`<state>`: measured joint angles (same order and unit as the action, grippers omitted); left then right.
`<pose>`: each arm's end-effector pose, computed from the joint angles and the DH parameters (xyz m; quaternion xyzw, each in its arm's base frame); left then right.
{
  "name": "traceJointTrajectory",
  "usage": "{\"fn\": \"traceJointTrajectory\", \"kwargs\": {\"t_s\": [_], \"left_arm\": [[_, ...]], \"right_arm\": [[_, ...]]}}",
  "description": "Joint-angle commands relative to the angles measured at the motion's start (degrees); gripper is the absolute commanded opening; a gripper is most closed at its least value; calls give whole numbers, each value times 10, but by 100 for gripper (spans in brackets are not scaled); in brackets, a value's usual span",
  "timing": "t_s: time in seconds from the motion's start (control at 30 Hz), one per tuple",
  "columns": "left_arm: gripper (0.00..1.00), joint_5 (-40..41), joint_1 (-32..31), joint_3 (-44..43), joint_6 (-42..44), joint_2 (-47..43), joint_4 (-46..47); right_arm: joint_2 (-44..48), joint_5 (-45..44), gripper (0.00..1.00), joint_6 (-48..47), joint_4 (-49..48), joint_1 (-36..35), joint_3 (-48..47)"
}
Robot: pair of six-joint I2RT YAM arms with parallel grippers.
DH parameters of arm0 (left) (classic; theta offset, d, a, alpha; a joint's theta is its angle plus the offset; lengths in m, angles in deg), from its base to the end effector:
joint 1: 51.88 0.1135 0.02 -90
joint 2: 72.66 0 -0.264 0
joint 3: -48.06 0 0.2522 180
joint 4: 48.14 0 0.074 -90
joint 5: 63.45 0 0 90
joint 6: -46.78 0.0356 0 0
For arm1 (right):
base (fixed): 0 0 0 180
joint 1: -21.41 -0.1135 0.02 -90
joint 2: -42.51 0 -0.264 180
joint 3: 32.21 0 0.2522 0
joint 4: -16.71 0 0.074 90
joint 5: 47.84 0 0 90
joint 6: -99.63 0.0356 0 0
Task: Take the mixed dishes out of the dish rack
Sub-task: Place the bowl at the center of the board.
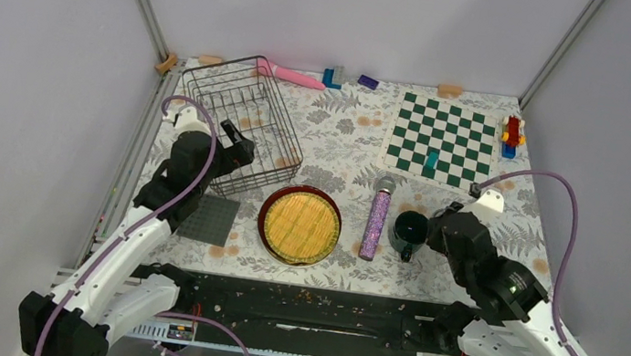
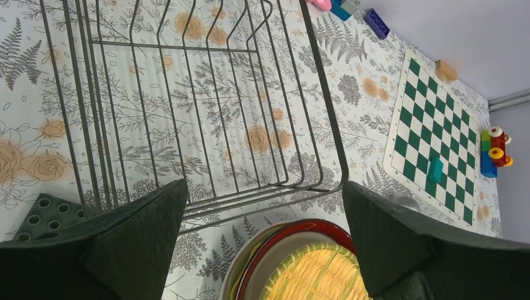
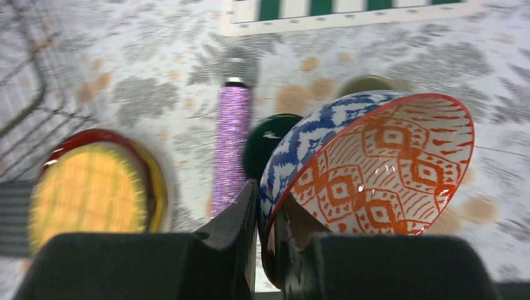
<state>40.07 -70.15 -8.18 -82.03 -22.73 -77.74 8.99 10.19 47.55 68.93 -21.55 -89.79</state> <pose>0.1930 -0.0550 0.3003 -0.2116 0.8046 -0.1745 0.5266 0.1022 0.0694 0.3129 0.1051 0.8301 0.1406 0.5292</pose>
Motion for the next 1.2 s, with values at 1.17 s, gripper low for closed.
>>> {"fn": "traceJointTrajectory", "kwargs": {"t_s": [1.17], "left_arm": [[99,-3,2,4,22,25,32]], "right_arm": [[-191,160,2,59,7,228,131]]}}
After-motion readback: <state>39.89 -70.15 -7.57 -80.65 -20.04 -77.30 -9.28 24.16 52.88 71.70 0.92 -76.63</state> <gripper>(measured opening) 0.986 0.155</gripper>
